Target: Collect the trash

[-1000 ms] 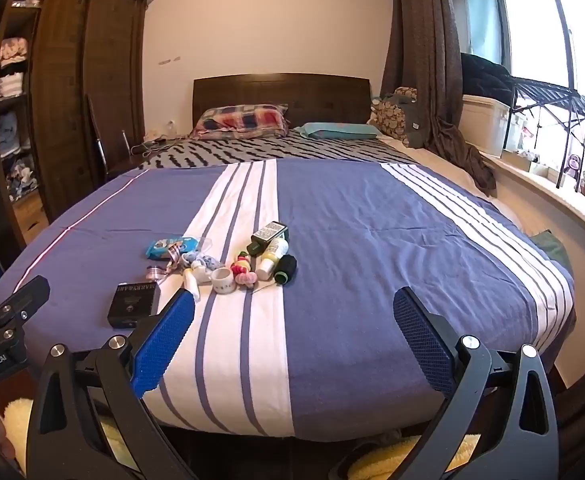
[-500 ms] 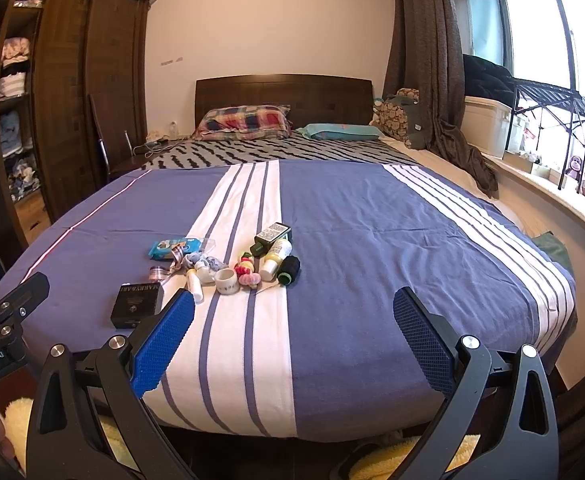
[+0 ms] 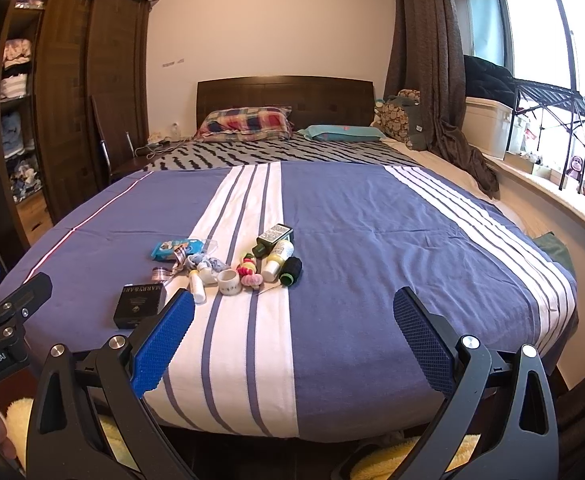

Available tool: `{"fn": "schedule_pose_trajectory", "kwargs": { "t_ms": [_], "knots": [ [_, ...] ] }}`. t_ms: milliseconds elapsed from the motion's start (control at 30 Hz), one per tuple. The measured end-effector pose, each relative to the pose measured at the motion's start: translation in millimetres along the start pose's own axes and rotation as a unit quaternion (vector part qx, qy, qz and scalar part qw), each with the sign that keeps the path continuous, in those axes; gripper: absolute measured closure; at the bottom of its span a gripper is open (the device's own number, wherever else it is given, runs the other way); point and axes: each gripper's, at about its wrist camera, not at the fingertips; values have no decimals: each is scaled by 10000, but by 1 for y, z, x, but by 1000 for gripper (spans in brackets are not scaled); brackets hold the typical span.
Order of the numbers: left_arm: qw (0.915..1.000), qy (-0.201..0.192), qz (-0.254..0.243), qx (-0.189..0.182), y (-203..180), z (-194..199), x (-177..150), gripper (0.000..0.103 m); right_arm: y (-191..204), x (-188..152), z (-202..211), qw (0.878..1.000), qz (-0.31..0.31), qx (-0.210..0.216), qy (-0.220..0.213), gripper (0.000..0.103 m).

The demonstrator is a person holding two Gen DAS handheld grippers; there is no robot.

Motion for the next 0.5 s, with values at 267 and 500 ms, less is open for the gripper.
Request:
{"fn": "schedule_pose_trajectory", "kwargs": {
  "t_ms": [267,500],
  "knots": [
    [10000,-1,-4,8,-1,0,0,8,1,1,2,10000,-6,12,-10,3],
    [10000,-6,1,11,-1,0,-1,8,0,0,2,10000,-6,13,-13,3]
  ]
}}
Point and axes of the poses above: each gripper's, at about its wrist camera, not at the fingertips, and z roughly against the way its jaws point, y to its left, x to its top, and after that the axes turned 6 degrees about y, right-handed
